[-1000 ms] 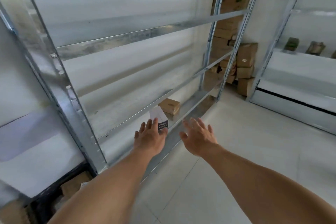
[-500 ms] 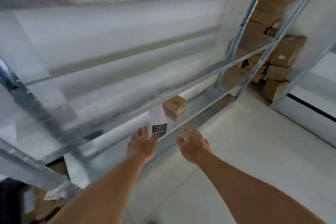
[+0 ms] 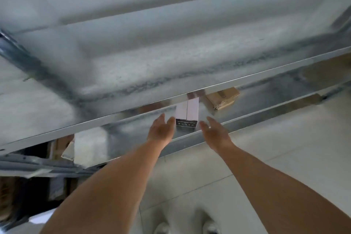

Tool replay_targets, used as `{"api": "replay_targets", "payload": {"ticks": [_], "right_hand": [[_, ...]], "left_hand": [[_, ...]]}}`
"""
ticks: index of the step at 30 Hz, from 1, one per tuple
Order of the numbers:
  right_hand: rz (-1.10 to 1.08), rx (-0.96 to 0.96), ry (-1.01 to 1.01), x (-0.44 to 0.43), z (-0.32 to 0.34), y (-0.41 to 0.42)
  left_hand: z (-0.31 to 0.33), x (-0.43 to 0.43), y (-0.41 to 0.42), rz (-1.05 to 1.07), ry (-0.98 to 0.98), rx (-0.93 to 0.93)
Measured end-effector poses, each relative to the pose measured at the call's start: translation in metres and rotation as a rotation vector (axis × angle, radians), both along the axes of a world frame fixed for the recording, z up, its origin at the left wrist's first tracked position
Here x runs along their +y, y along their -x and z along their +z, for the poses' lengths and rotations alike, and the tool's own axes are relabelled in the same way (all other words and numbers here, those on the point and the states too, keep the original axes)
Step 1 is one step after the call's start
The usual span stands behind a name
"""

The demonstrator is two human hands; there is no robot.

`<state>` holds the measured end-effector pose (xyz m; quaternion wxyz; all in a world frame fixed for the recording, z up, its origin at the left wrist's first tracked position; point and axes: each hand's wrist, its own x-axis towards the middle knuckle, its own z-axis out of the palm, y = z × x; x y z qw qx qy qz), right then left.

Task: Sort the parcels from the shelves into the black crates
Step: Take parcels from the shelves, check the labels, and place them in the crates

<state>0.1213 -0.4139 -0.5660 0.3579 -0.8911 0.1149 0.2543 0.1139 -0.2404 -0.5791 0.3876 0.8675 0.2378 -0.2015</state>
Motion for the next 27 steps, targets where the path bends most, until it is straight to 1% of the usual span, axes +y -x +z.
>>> {"api": "replay_targets", "payload": {"ticks": [2, 4, 7, 11, 15, 18, 21, 23, 24, 27], "right_hand": [[-0.074, 0.023, -0.078, -0.006, -0.030, -0.029], [-0.189, 0.056, -0.197, -0.010, -0.057, -0.053], [-0.366, 0.152, -0.395, -0.015, -0.097, -0.082], [-0.457, 0.257, -0.569, -0.014, -0.135, -0.106], [-0.535, 0.328, -0.762, -0.012, -0.148, -0.110], [-0.553, 0.365, -0.772, -0.012, -0.153, -0.104], [-0.523, 0.412, -0.710, -0.012, -0.154, -0.096], [-0.515, 0.441, -0.678, -0.012, -0.155, -0.091], [-0.507, 0.457, -0.669, -0.012, -0.155, -0.089], [-0.489, 0.483, -0.676, -0.010, -0.151, -0.085]], "left_hand": [[-0.020, -0.010, -0.020, 0.110, 0.055, 0.026], [-0.040, -0.020, -0.039, 0.204, 0.099, 0.053], [-0.074, -0.035, -0.065, 0.281, 0.167, 0.022], [-0.108, -0.046, -0.092, 0.353, 0.211, -0.060], [-0.122, -0.052, -0.101, 0.392, 0.255, -0.096], [-0.126, -0.053, -0.095, 0.409, 0.288, -0.072], [-0.140, -0.044, -0.083, 0.570, 0.361, -0.049], [-0.149, -0.036, -0.075, 0.628, 0.390, -0.016], [-0.138, -0.036, -0.068, 0.627, 0.387, 0.014], [-0.111, -0.037, -0.056, 0.607, 0.418, 0.003]]}}
